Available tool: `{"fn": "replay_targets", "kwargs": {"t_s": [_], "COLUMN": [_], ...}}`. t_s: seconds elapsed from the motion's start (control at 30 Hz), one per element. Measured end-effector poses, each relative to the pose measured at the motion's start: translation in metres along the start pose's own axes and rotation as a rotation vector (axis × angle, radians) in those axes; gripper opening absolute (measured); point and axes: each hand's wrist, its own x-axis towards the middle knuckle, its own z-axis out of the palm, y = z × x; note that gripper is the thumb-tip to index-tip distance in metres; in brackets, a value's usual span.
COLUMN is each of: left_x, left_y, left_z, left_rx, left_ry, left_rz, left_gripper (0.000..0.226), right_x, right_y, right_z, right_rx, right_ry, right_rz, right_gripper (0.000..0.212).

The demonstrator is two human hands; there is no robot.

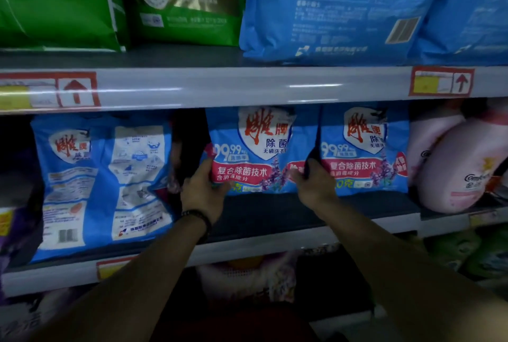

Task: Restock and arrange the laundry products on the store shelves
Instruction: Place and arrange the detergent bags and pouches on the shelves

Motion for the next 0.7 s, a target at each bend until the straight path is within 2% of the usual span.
{"fn": "replay_targets", "kwargs": {"t_s": [0.07,0.13,0.27,0.33,0.4,0.53,0.6,0.67,0.7], "left_x": [-0.004,-0.006,-0.002,-0.002,-0.006,-0.011,-0.013,-0.015,-0.015], "left_y": [-0.007,-0.015,-0.030,-0.034,-0.029,-0.032,-0.036,-0.037,-0.038], "left_z": [0.011,0.016,0.015,0.016,0.016,0.019,0.020,0.021,0.021], "left_rx": [0.015,0.037,0.026,0.045,0.081,0.081,0.003,-0.047,-0.030], "left_ry": [-0.016,-0.018,-0.016,0.099,0.176,0.115,0.036,-0.040,-0.065], "left_rz": [-0.115,-0.194,-0.224,-0.203,-0.201,-0.088,-0.077,-0.073,-0.077], "left_gripper": [0.048,0.038,0.041,0.052,0.049,0.058,0.046,0.020,0.027], "right_x": [-0.002,-0.012,-0.031,-0.041,-0.045,-0.037,-0.037,-0.037,-0.037], "right_y": [0.002,0.004,0.017,0.021,0.025,0.027,0.028,0.029,0.028], "right_z": [0.018,0.032,0.050,0.059,0.067,0.068,0.067,0.066,0.066], "right_rx": [-0.101,-0.041,0.032,-0.031,-0.154,-0.349,-0.357,-0.339,-0.326], "right_ry": [0.000,0.002,0.191,0.255,0.246,0.220,0.206,0.176,0.154], "right_rz": [0.096,0.083,0.004,-0.118,-0.260,-0.372,-0.390,-0.403,-0.397], "right_gripper": [0.065,0.073,0.053,0.033,0.023,0.026,0.028,0.029,0.030]}}
